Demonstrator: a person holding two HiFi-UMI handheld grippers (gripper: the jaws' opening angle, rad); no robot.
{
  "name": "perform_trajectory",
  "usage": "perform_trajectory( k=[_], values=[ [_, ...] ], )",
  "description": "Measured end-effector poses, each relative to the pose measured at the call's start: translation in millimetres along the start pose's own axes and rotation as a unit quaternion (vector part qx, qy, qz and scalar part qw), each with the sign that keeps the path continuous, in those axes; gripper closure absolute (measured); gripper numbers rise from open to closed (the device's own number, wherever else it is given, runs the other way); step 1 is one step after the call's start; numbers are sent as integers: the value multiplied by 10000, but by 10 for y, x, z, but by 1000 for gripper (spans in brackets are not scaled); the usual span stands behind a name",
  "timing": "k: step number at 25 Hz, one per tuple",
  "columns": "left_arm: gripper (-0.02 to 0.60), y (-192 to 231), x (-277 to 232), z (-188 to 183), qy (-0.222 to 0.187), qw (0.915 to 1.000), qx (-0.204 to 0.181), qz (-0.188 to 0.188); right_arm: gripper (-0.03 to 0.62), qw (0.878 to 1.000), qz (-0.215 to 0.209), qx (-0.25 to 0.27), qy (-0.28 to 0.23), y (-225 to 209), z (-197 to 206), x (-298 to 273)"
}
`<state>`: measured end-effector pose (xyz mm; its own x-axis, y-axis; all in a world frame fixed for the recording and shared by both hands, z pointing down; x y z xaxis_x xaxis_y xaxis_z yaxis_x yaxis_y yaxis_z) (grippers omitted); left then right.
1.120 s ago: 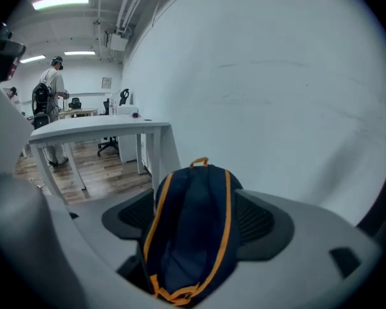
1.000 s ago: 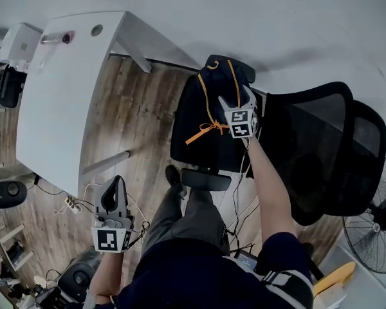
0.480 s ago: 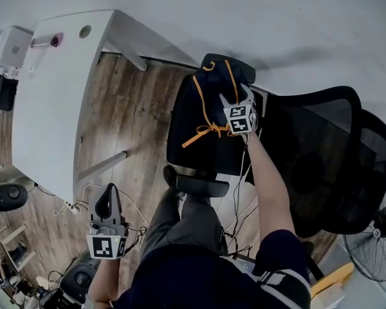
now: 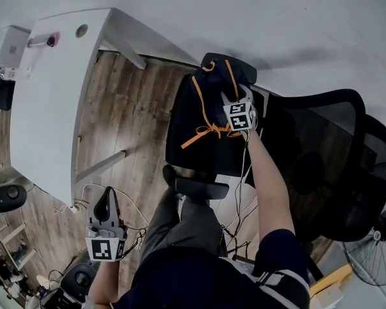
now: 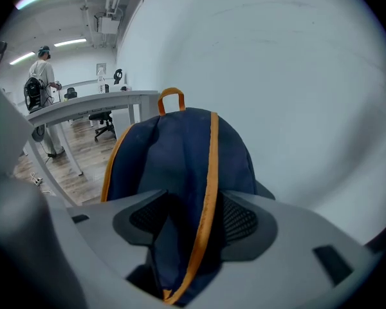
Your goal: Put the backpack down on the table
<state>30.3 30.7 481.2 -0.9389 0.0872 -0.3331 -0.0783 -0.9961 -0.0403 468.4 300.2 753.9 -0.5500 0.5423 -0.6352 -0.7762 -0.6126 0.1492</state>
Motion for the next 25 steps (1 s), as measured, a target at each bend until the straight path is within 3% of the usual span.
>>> perform_trajectory(
  k=[15, 25],
  values=[
    [577, 39, -15, 96, 165, 9998, 126, -59, 565, 9997, -1, 168, 156, 46, 8, -81],
    [577, -2, -26, 109, 174, 9998, 123, -33, 582, 9998, -9, -108, -136, 34, -59, 39]
  ],
)
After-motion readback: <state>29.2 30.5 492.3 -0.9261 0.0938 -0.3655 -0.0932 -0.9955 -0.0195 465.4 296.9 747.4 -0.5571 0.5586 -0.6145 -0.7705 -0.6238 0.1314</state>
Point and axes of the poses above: the fingertips, and each gripper's own axes: x backward along the fingers, y to its left, z out of its underside, the point moved 10 cm from there along x, backward along the fingers, and after that the axes turned 5 degrees about -y, right-handed, at the moved point
